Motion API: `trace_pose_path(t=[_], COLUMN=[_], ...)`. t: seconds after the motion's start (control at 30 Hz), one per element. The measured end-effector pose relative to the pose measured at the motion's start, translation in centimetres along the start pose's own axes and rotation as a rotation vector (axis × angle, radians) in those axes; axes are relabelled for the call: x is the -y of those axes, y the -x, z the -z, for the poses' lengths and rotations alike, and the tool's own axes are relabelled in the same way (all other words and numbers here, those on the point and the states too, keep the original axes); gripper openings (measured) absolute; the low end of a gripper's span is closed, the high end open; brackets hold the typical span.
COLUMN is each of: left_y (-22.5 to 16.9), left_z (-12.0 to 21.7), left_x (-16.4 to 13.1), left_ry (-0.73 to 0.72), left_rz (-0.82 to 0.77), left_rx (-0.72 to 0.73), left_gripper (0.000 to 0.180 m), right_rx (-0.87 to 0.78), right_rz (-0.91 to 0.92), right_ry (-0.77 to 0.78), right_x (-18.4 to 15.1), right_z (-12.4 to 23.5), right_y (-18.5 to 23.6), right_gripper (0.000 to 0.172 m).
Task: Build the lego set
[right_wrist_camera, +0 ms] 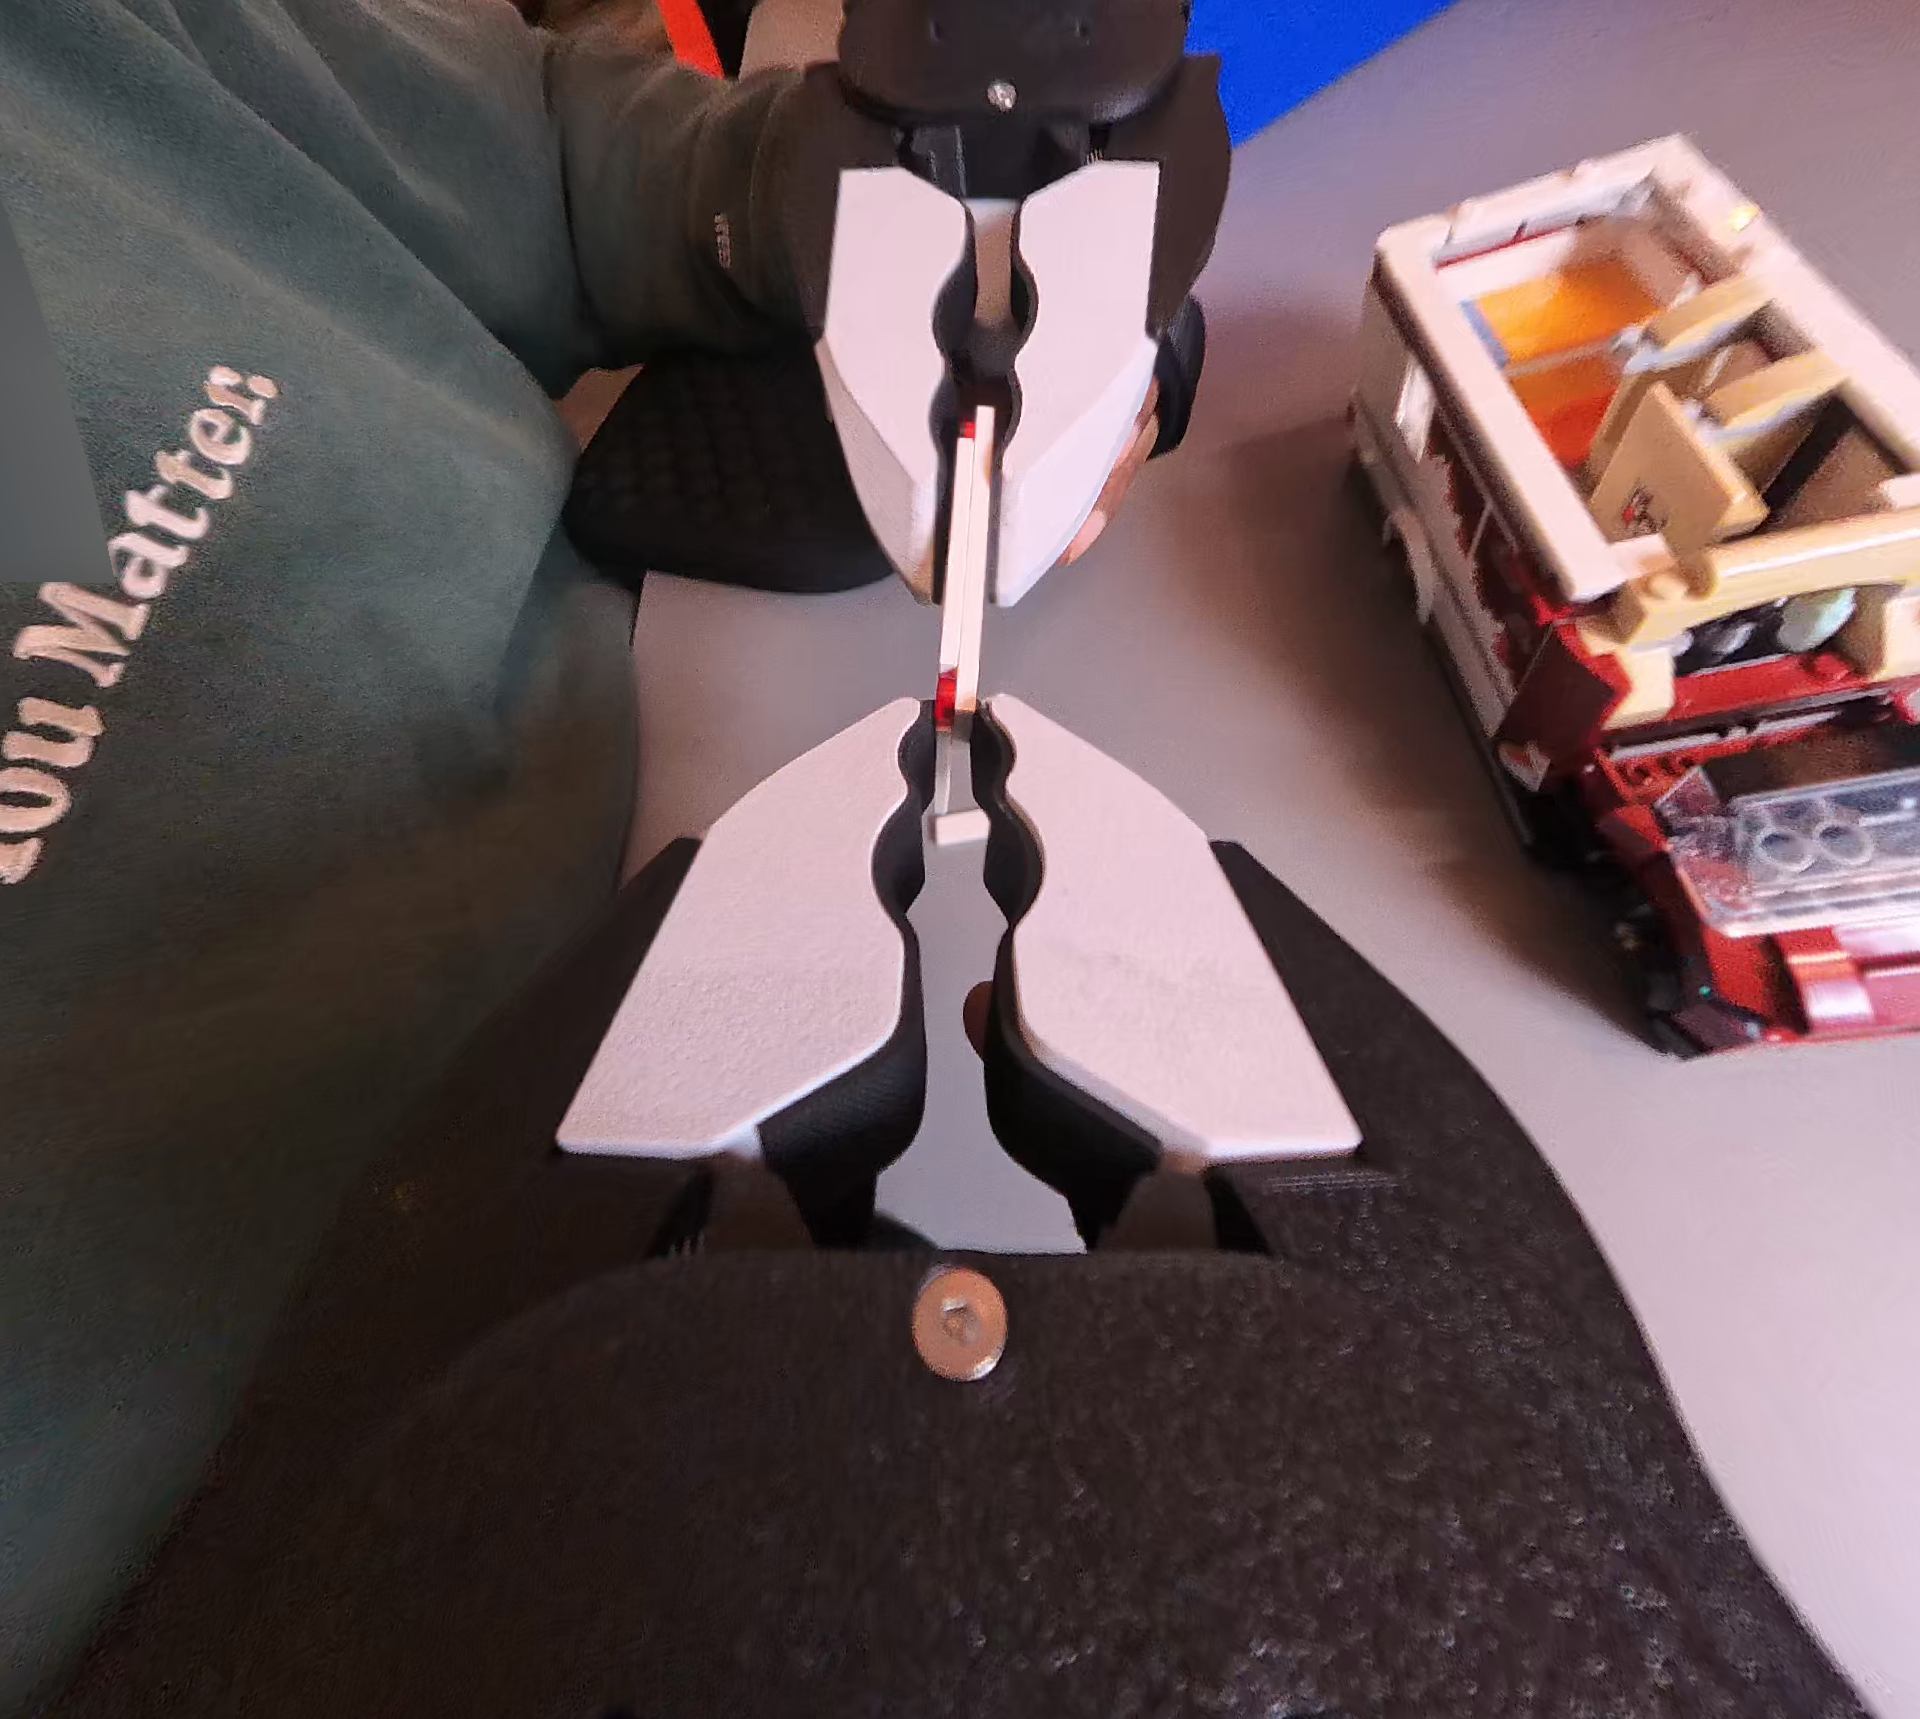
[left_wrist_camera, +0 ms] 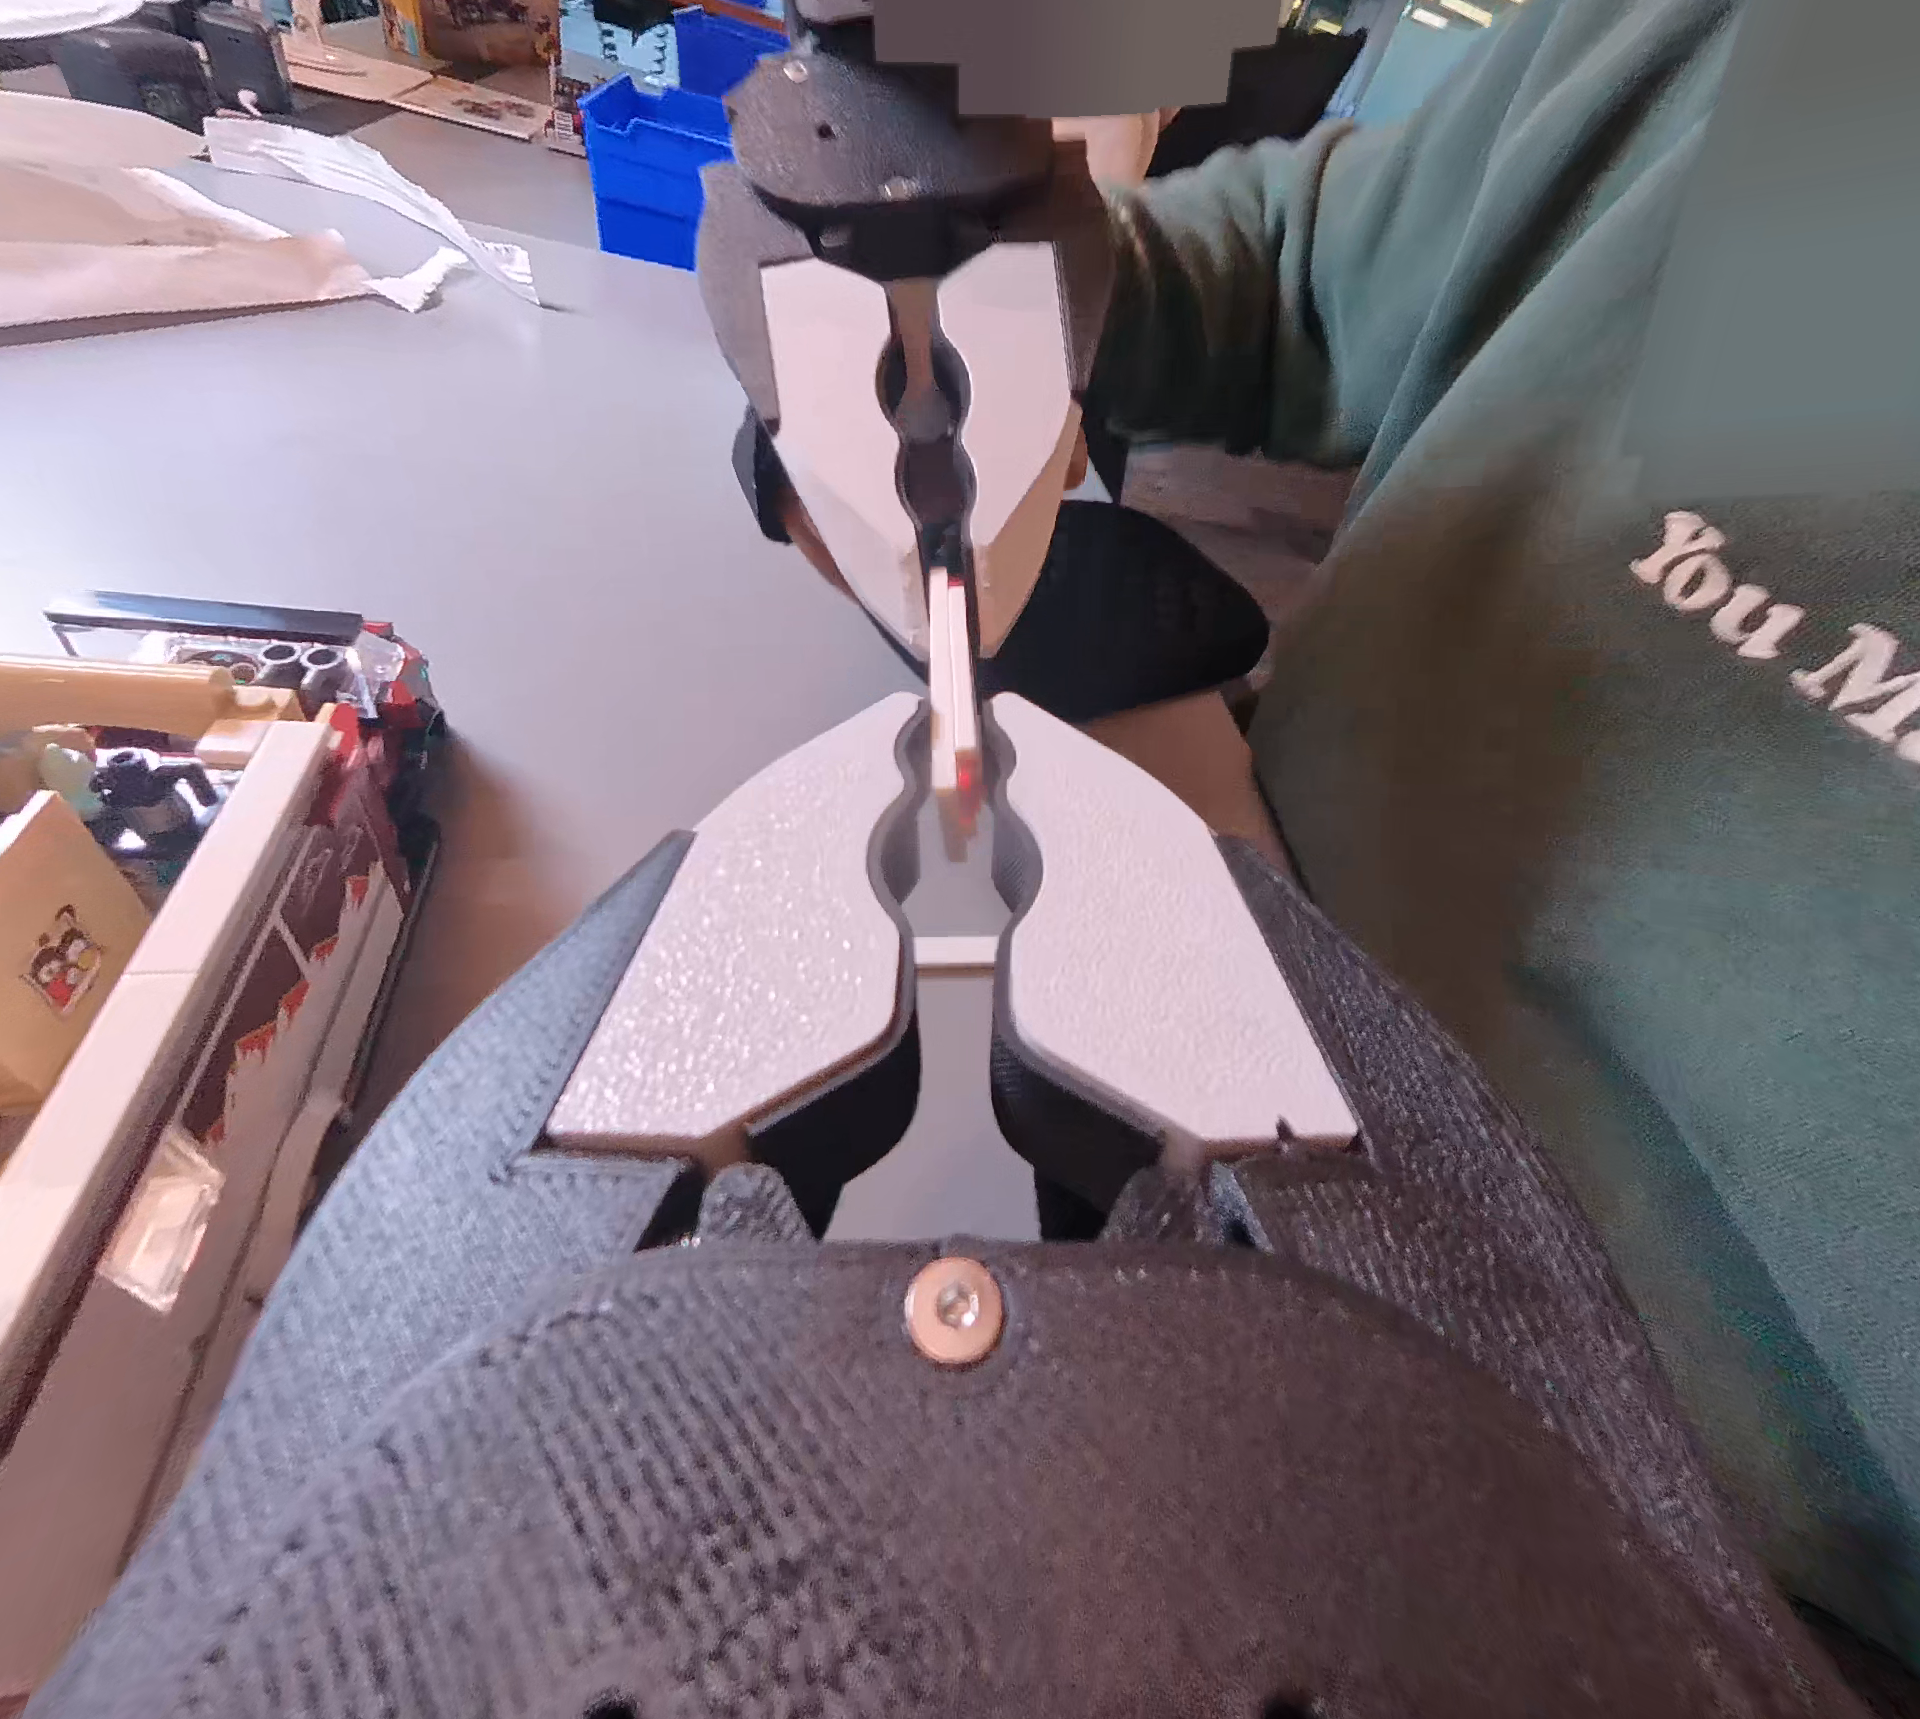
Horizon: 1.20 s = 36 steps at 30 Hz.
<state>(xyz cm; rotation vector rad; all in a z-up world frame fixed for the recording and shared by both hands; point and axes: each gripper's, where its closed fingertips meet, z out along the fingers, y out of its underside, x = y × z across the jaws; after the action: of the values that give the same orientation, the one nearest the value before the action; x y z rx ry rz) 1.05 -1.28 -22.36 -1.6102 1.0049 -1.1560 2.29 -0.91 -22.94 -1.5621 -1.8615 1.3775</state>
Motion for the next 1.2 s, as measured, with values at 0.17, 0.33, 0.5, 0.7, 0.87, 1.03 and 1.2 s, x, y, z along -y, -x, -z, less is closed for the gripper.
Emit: trace_pose_path(t=[0.17,0.33,0.5,0.7,0.87,1.03,1.2], left_y=[-0.2,-0.1,1.0,3.8,5.0,5.4,5.2], left_z=[-0.3,-1.1,-1.7,1.6,4.1,5.7,6.2], left_x=[-1.4,-2.3,-2.9,0.8,4.3,6.8,7.5], left_ry=[0.121,0.193,0.248,-0.068,-0.398,-0.635,-0.719], left_rz=[-0.091,-0.022,0.004,0.184,0.355,0.423,0.411], left_rx=[0.049,0.054,0.119,0.194,0.138,0.089,0.095], left_gripper=[0.013,0.017,0.007,0.007,0.006,0.006,0.006], right_rx=[0.102,0.096,0.078,-0.070,-0.149,-0.096,-0.045], right_rz=[-0.041,0.108,0.226,0.204,-0.027,-0.202,-0.241], right_ry=[0.203,0.481,0.631,0.221,-0.169,-0.378,-0.454], right_x=[-1.2,-2.3,-1.5,3.8,4.2,4.2,6.5], right_z=[0.7,0.4,-0.9,0.8,2.1,-1.4,-3.3], right_y=[-0.1,-0.6,-1.2,-4.2,-5.4,-3.9,-3.2], right_gripper=[0.005,0.005,0.006,0.036,0.031,0.022,0.023])
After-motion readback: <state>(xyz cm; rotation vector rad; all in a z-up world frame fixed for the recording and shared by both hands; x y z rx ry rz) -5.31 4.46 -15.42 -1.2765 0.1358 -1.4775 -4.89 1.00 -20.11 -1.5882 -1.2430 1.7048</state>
